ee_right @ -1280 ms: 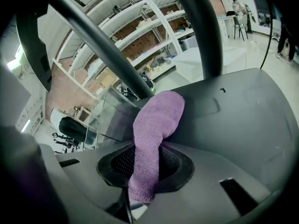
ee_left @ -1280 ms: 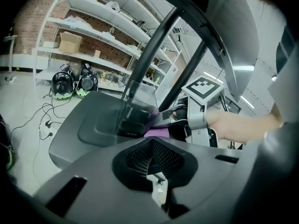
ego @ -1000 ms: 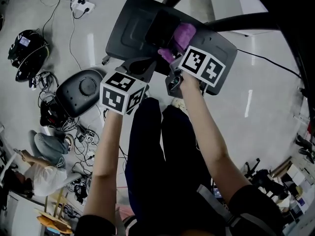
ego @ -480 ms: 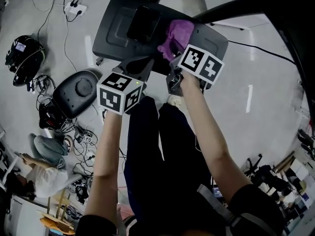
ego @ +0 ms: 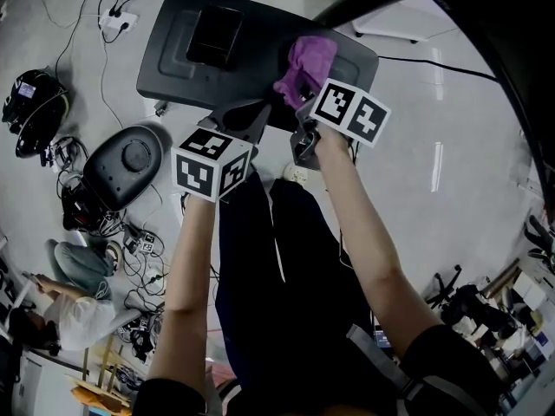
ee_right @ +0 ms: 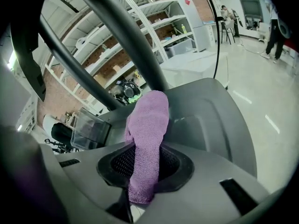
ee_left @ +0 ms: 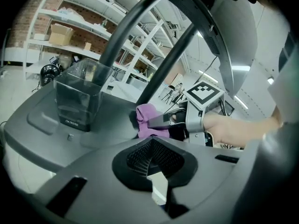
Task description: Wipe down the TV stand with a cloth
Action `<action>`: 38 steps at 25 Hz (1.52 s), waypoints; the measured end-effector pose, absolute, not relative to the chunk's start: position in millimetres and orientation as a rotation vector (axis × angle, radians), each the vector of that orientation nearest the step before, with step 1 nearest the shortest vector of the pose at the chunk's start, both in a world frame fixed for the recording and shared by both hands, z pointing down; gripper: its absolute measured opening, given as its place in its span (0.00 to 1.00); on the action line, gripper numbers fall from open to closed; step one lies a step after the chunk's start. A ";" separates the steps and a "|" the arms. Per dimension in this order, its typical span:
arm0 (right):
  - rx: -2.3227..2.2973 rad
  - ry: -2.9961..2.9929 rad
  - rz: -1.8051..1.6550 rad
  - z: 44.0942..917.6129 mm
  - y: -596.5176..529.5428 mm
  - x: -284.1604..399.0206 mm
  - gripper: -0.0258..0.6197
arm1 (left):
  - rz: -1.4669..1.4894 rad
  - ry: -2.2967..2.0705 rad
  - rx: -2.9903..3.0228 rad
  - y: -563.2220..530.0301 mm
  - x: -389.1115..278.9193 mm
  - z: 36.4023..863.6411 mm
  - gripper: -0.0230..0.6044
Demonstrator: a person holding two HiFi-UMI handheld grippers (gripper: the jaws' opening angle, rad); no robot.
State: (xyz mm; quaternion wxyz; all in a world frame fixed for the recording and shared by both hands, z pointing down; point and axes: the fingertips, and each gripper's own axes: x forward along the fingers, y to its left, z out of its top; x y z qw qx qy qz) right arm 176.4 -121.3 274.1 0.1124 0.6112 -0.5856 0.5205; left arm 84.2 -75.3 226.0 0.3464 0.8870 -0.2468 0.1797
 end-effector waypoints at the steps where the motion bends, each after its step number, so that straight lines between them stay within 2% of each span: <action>1: 1.794 -1.717 1.527 274.1 -119.5 181.5 0.19 | 0.465 -0.641 2.300 -72.9 89.1 225.7 0.04; 26: 1.828 -1.648 1.423 267.1 -54.0 320.5 0.19 | 0.430 -0.730 2.294 -16.4 189.7 210.0 0.04; 33: 1.849 -1.667 1.399 260.5 -51.4 317.1 0.19 | 0.414 -0.708 2.302 -6.6 190.8 212.8 0.04; 38: 1.788 -1.777 1.375 246.3 -55.5 261.9 0.19 | 0.414 -0.725 2.287 -5.6 153.2 220.0 0.04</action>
